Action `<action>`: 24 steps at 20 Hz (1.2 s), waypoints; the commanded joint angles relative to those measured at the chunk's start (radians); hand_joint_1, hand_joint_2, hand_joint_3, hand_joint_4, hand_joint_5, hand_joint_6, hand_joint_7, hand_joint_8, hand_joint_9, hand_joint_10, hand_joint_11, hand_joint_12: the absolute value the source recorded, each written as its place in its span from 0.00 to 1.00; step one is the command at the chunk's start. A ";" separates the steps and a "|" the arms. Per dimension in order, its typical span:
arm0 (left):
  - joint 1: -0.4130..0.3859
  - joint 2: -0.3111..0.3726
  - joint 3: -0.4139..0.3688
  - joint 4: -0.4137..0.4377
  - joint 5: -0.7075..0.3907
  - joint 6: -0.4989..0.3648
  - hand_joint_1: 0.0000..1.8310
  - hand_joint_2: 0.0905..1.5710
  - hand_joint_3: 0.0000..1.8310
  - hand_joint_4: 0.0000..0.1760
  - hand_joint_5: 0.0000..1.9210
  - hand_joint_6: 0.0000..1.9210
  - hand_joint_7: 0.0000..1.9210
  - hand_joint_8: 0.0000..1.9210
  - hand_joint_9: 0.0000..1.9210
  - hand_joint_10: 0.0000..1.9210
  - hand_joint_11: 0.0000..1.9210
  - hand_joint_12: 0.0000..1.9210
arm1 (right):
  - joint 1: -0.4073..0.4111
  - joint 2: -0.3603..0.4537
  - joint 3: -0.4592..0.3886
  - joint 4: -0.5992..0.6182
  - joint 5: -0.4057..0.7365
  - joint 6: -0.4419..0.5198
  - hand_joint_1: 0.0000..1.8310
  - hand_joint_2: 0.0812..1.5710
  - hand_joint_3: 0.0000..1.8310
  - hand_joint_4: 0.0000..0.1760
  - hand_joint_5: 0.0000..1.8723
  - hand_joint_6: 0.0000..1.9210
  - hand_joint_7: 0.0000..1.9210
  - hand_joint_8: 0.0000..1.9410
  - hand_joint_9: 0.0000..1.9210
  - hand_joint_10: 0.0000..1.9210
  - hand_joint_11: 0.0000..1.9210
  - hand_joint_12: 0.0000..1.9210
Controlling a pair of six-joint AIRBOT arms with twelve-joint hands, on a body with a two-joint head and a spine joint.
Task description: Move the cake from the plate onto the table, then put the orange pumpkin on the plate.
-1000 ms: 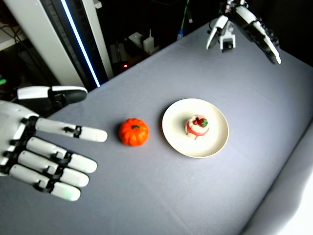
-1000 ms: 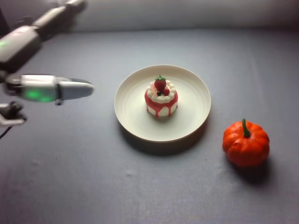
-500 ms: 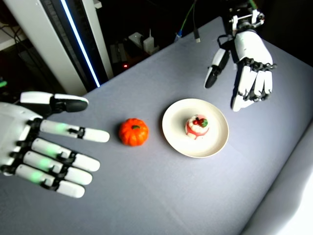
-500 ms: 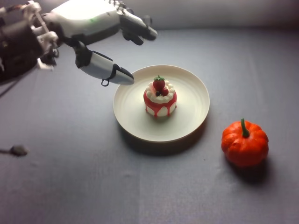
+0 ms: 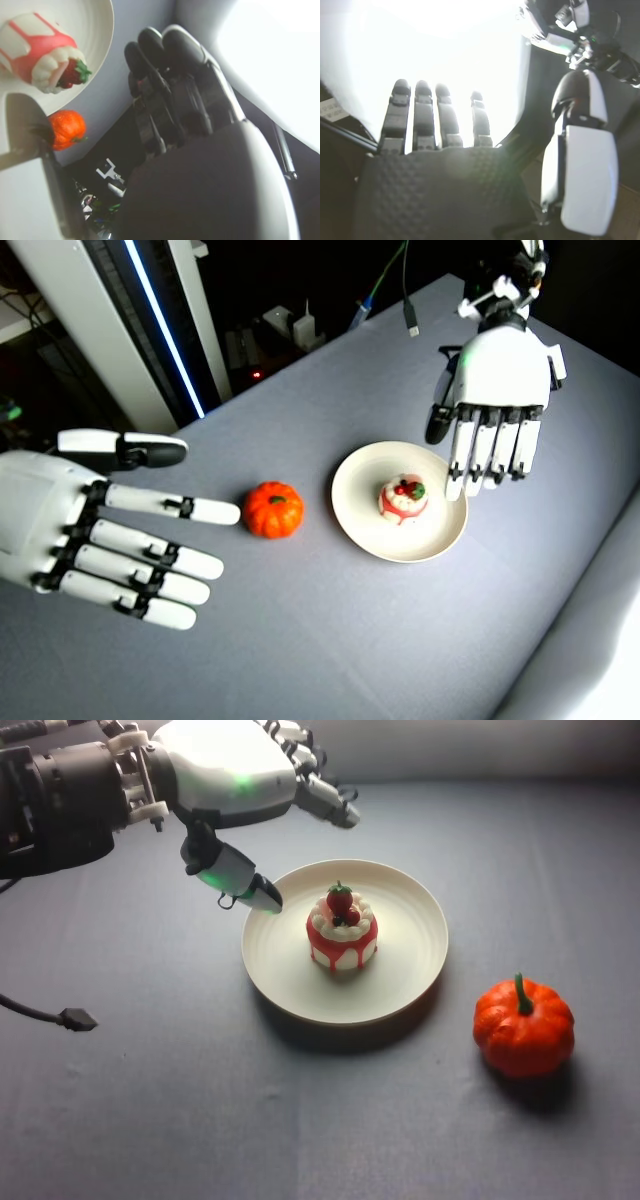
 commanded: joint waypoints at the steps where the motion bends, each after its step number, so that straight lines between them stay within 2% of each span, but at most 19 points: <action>1: 0.002 0.001 0.005 -0.071 -0.069 0.001 0.42 0.48 0.00 0.00 0.21 0.00 0.22 0.00 0.17 0.13 0.00 0.75 | 0.010 0.005 0.005 0.010 0.122 0.013 0.22 0.59 0.00 1.00 0.00 0.00 0.00 0.00 0.00 0.00 0.00 0.00; 2: 0.006 -0.001 0.006 -0.085 -0.073 0.001 0.43 0.45 0.00 0.00 0.20 0.00 0.19 0.00 0.17 0.08 0.00 0.73 | 0.010 0.005 0.005 0.008 0.122 0.014 0.22 0.59 0.00 1.00 0.00 0.00 0.00 0.00 0.00 0.00 0.00 0.00; 4: 0.016 -0.020 0.019 -0.105 -0.073 0.001 0.46 0.45 0.00 0.00 0.17 0.00 0.17 0.00 0.16 0.06 0.00 0.71 | 0.010 0.005 0.005 0.006 0.122 0.016 0.22 0.59 0.00 1.00 0.00 0.00 0.00 0.00 0.00 0.00 0.01 0.00; 6: 0.048 -0.050 0.047 -0.154 -0.091 0.001 0.45 0.42 0.00 0.01 0.17 0.00 0.15 0.00 0.12 0.02 0.00 0.61 | 0.010 0.005 0.006 0.003 0.122 0.017 0.21 0.59 0.00 1.00 0.00 0.00 0.00 0.00 0.00 0.00 0.03 0.01; 7: 0.063 -0.062 0.057 -0.186 -0.103 0.001 0.47 0.41 0.00 0.08 0.17 0.00 0.16 0.00 0.12 0.02 0.00 0.61 | 0.010 0.005 0.006 0.001 0.122 0.018 0.21 0.58 0.00 1.00 0.00 0.00 0.00 0.00 0.00 0.00 0.03 0.01; 8: 0.076 -0.076 0.068 -0.206 -0.108 0.001 0.48 0.42 0.00 0.11 0.17 0.00 0.18 0.01 0.13 0.02 0.00 0.65 | 0.010 0.005 0.006 0.000 0.122 0.021 0.20 0.59 0.00 1.00 0.00 0.00 0.00 0.00 0.00 0.00 0.04 0.02; 9: 0.082 -0.086 0.074 -0.207 -0.106 0.001 0.49 0.43 0.00 0.15 0.17 0.00 0.20 0.01 0.14 0.02 0.00 0.64 | 0.010 0.006 0.006 -0.001 0.122 0.022 0.20 0.58 0.00 1.00 0.00 0.00 0.00 0.00 0.00 0.00 0.04 0.02; 10: 0.087 -0.094 0.078 -0.206 -0.104 0.001 0.49 0.45 0.01 0.08 0.17 0.00 0.20 0.00 0.14 0.01 0.00 0.56 | 0.010 0.006 0.006 -0.002 0.122 0.022 0.20 0.58 0.00 1.00 0.00 0.00 0.00 0.00 0.00 0.00 0.04 0.02; 11: 0.094 -0.106 0.083 -0.205 -0.102 0.001 0.50 0.45 0.00 0.00 0.19 0.01 0.21 0.00 0.13 0.01 0.00 0.55 | 0.012 0.006 0.006 -0.002 0.122 0.022 0.20 0.59 0.00 1.00 0.00 0.00 0.00 0.00 0.00 0.00 0.04 0.02; 14: 0.111 -0.145 0.112 -0.205 -0.101 0.001 0.49 0.45 0.00 0.00 0.24 0.01 0.22 0.00 0.17 0.02 0.00 0.66 | 0.013 0.005 0.006 -0.004 0.122 0.022 0.21 0.59 0.00 1.00 0.00 0.00 0.00 0.00 0.00 0.00 0.04 0.02; 19: 0.134 -0.192 0.167 -0.205 -0.075 0.001 0.48 0.47 0.00 0.00 0.29 0.01 0.27 0.01 0.24 0.03 0.00 0.70 | 0.013 0.005 0.007 -0.006 0.123 0.022 0.19 0.58 0.00 1.00 0.00 0.00 0.00 0.00 0.00 0.00 0.06 0.02; 22: 0.142 -0.222 0.198 -0.207 -0.060 0.001 0.50 0.49 0.01 0.00 0.29 0.00 0.27 0.00 0.26 0.04 0.05 0.73 | 0.013 0.004 0.008 -0.006 0.123 0.022 0.21 0.56 0.00 1.00 0.00 0.00 0.02 0.01 0.01 0.00 0.07 0.03; 24: 0.150 -0.241 0.220 -0.207 -0.048 0.001 0.50 0.48 0.00 0.00 0.31 0.01 0.32 0.02 0.30 0.06 0.11 0.74 | 0.014 0.003 0.008 -0.007 0.123 0.022 0.21 0.56 0.00 1.00 0.00 0.00 0.02 0.01 0.01 0.00 0.06 0.02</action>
